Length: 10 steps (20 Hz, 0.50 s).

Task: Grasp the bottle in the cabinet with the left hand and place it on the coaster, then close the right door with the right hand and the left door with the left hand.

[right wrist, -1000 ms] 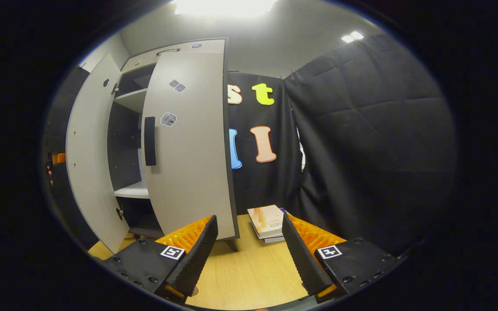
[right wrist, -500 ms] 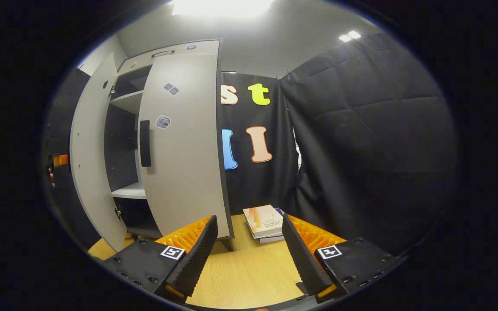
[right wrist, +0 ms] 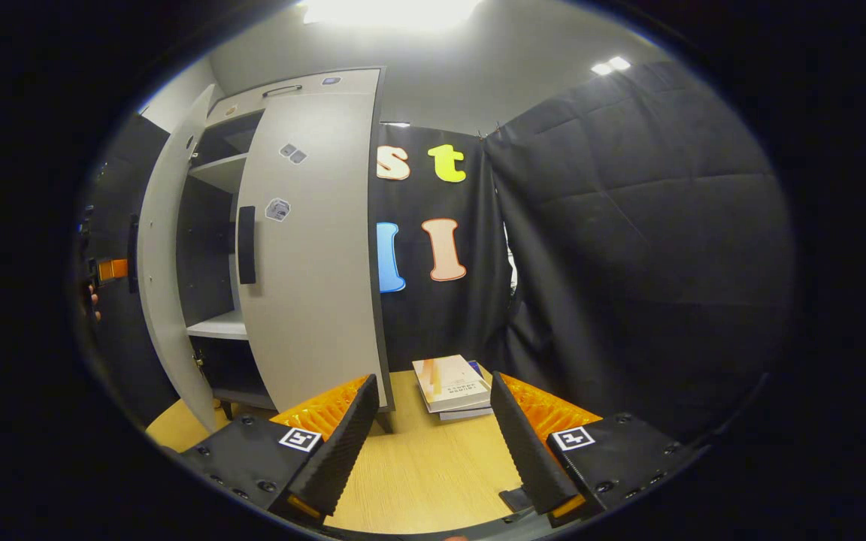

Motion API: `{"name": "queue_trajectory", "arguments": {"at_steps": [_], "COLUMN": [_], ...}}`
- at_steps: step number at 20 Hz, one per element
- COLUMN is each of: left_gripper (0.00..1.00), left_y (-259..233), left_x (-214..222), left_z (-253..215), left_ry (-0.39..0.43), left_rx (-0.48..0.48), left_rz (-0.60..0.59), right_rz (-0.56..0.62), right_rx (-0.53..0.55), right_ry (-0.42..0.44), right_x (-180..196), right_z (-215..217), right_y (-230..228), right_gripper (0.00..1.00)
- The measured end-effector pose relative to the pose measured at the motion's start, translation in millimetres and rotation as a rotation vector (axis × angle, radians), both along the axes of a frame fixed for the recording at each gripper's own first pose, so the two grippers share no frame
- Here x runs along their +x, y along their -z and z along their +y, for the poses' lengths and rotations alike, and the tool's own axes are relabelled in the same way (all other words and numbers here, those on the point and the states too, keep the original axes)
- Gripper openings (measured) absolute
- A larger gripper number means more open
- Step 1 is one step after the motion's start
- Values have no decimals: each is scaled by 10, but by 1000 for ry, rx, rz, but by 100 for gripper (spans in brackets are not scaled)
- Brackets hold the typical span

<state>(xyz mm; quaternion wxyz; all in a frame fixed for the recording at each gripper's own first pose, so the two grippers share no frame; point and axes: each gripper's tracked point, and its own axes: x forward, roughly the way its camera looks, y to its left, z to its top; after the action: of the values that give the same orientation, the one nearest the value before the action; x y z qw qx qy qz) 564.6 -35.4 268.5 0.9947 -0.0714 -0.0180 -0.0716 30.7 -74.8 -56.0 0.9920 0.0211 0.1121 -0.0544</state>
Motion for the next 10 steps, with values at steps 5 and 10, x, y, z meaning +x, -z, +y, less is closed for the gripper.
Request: {"name": "queue_trajectory", "arguments": {"at_steps": [5, 10], "left_gripper": [84, 83], "left_y": [-1, 2], "left_x": [213, 409], "left_z": [-432, -750], "left_ry": [66, 83], "left_rx": [-17, 4], "left_rz": [6, 7], "right_rz": [10, 19], "right_rx": [-1, -12], "right_ry": [22, 35], "right_x": [-59, -144], "right_z": [-125, -190], "right_y": [25, 15], "right_gripper": [95, 95]}}
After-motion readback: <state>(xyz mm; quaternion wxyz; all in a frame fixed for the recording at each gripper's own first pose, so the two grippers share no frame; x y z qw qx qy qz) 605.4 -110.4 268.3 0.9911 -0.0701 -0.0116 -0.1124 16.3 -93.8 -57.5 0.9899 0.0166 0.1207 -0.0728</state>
